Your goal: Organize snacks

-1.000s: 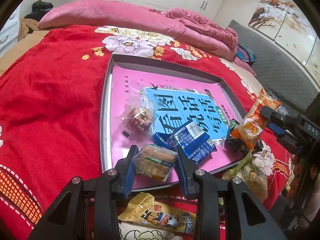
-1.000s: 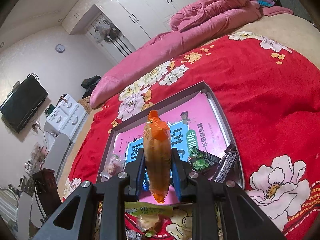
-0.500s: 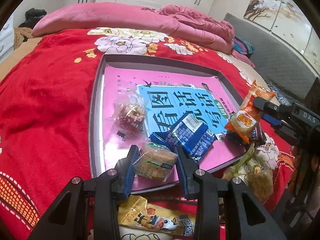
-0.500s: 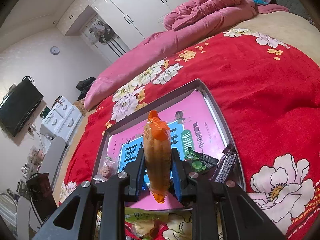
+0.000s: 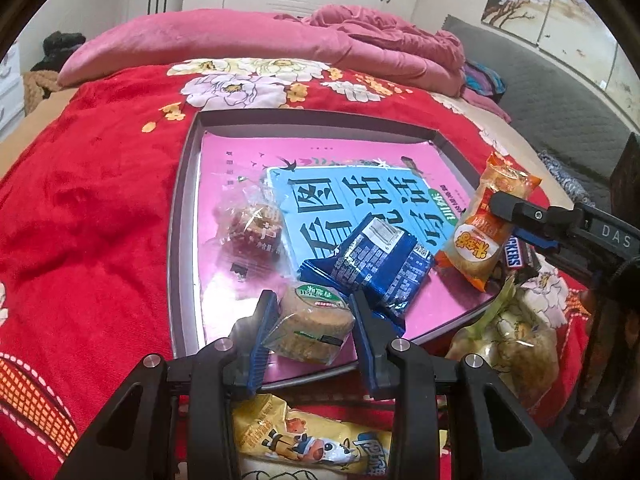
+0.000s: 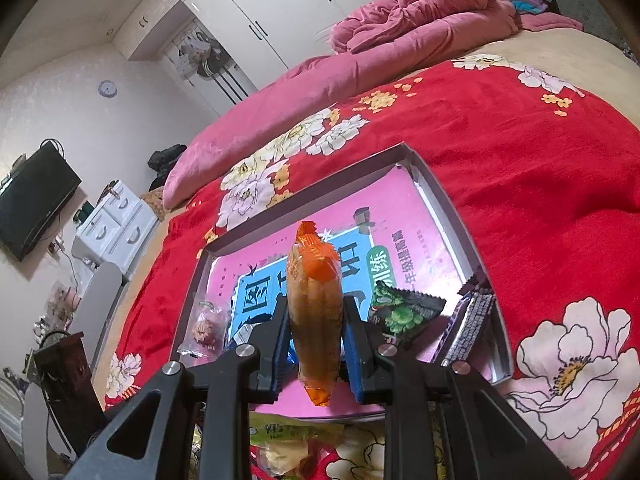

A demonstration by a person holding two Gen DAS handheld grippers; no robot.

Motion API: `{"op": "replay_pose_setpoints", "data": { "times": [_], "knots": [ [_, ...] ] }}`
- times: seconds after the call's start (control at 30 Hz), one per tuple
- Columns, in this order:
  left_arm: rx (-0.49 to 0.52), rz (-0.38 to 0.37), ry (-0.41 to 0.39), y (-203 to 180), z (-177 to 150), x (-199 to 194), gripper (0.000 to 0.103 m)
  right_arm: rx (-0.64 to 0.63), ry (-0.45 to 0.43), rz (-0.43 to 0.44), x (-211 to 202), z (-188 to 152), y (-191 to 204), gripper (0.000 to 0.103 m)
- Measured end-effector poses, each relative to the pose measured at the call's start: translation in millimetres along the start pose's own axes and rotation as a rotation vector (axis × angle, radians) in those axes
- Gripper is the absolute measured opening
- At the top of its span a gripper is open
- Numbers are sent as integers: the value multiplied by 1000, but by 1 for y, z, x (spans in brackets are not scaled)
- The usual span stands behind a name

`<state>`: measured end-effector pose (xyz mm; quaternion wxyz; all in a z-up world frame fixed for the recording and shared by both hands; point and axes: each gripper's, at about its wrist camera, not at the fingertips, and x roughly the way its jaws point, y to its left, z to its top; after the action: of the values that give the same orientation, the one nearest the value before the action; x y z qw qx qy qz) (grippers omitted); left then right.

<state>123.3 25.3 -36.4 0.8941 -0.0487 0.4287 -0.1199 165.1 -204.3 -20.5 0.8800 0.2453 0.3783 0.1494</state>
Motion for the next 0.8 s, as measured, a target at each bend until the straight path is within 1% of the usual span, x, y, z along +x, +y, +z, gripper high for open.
{"op": "replay_pose_setpoints", "data": {
  "times": [0.27, 0.53, 0.67, 0.8],
  "knots": [
    [10, 15, -1, -2, -1, 0, 39, -4, 17, 17, 2, -6, 1, 25],
    [11, 26, -1, -2, 0, 1, 39, 6, 36, 17, -1, -11, -3, 25],
    [9, 29, 1, 0, 0, 2, 39, -10, 49, 12, 0, -12, 0, 25],
    [8, 29, 1, -1, 0, 2, 40, -2, 67, 32, 1, -13, 0, 26]
  ]
}}
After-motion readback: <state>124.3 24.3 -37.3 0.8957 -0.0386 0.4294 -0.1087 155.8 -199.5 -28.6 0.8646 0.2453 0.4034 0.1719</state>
